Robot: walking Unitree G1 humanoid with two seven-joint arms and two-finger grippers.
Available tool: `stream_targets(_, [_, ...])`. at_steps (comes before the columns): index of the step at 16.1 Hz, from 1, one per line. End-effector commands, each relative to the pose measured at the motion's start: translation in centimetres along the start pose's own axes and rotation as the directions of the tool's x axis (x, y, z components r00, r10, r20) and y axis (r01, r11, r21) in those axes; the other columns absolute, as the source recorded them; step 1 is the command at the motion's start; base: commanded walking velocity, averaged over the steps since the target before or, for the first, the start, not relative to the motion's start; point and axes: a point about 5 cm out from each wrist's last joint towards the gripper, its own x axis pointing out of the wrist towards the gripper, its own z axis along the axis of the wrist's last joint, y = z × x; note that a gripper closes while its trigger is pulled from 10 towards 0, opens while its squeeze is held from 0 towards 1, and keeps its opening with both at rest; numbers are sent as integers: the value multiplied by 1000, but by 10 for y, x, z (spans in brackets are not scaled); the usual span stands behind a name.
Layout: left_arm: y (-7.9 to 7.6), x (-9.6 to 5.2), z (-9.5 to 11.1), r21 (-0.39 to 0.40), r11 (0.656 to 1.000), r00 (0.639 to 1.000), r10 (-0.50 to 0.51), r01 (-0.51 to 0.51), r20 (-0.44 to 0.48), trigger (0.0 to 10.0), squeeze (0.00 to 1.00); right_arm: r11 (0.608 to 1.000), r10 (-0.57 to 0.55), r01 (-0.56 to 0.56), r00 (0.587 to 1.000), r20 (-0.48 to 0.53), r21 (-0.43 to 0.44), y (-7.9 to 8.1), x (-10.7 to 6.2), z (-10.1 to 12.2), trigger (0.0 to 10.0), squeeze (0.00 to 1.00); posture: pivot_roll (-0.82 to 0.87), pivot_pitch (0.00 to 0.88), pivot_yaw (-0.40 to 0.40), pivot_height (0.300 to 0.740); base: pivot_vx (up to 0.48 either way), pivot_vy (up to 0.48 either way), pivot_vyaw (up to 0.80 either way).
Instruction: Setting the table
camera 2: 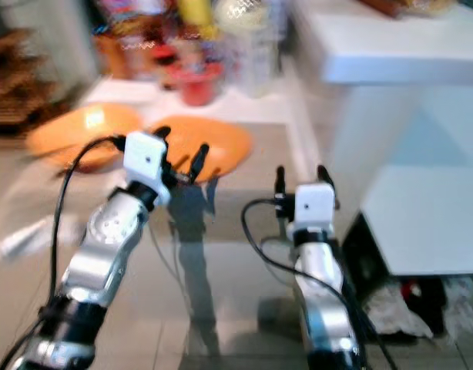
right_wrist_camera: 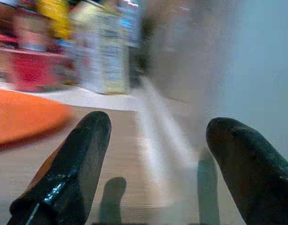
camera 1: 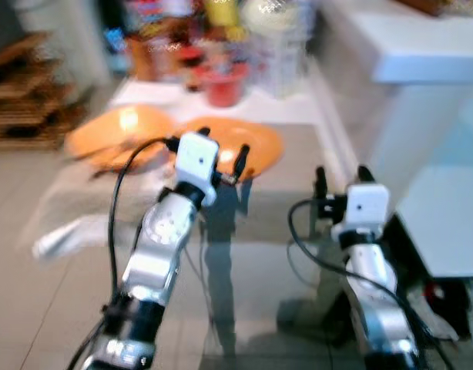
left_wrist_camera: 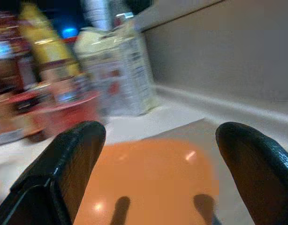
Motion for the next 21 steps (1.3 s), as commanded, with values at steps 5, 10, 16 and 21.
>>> stream_targets(5, [12,-2,-4,35,998,998,61,-60,-23,10000,0,999,40,-40,999,-21,18,8,3,-3,10000,0,73,0,11,740,88,0,0])
stream_targets(10, [12,-2,-5,32,998,998,60,-59,-29,10000,0,971,202,-202,979,12,128,35,6,9,10000,0,67,0,14,740,0,0,0])
stream_targets(16, [10,-4,-4,14,998,998,57,-56,-12,10000,0,975,196,-196,981,13,108,29,15,9,10000,0,76,0,8,740,0,0,0])
stream_targets(21, [11,-4,-1,3,997,997,83,-83,2,10000,0,962,245,-248,969,43,113,31,17,13,10000,0,78,0,3,740,446,0,0])
